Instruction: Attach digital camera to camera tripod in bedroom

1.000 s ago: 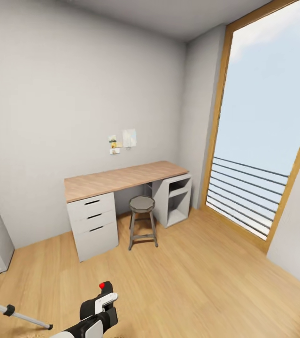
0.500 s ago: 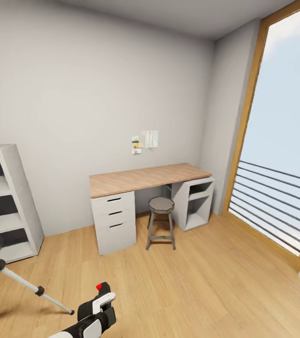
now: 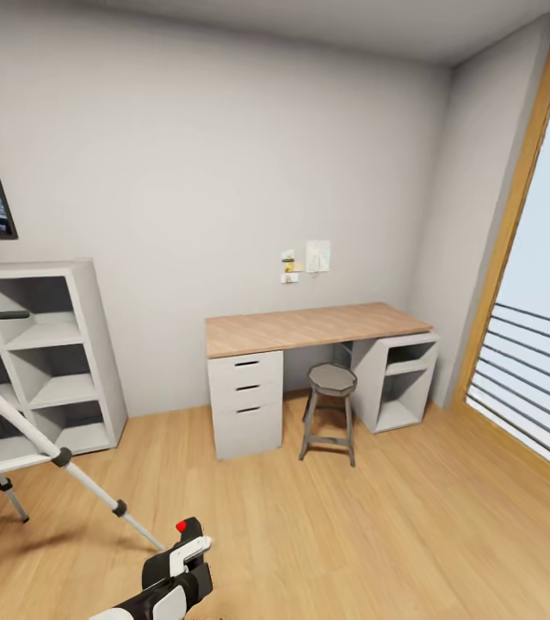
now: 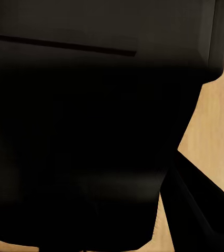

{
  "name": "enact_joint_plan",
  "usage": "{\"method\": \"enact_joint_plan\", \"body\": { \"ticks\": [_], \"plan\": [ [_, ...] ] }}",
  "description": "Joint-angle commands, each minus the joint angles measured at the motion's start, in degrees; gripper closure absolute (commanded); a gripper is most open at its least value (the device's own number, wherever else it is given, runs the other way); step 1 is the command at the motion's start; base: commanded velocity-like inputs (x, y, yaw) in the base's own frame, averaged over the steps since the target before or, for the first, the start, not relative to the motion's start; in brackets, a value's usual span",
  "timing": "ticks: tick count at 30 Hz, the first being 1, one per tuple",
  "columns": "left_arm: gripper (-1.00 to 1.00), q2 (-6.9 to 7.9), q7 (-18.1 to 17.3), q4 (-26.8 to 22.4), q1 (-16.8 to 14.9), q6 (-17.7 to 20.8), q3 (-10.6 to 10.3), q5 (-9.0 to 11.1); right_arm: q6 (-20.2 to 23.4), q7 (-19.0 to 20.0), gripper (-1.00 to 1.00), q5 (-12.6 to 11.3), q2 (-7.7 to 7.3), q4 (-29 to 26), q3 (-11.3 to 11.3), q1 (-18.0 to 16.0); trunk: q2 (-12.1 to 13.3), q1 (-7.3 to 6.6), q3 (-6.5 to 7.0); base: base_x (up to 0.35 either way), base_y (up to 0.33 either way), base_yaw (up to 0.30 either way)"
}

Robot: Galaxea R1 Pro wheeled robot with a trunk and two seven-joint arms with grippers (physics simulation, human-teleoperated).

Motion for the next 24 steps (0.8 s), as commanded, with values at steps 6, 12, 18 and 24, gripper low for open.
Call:
{"method": "enact_joint_plan", "body": {
  "ticks": [6,12,18,24],
  "plan": [
    [1.00,-0.03,0.1,0.0,0.0,-0.1,-0.5,0.4,0.0,0.1,-1.00,0.6,-0.01,0.1,-0.5,-0.1,0.0,0.00,-0.07,0.000,0.000,0.300],
    [1.00,-0.03,0.1,0.0,0.0,-0.1,-0.5,0.4,0.0,0.1,-1.00,0.6,-0.01,0.1,-0.5,-0.1,0.0,0.00,-0.07,0.000,0.000,0.300],
    [1.00,0.00,0.1,0.0,0.0,-0.1,-0.5,0.4,0.0,0.1,-1.00,0.6,-0.01,0.1,-0.5,-0.1,0.0,0.00,-0.07,0.000,0.000,0.300],
    [1.00,0.03,0.1,0.0,0.0,-0.1,-0.5,0.4,0.0,0.1,-1.00,0.6,0.06,0.1,-0.5,-0.1,0.0,0.00,-0.07,0.000,0.000,0.300]
  ]
}}
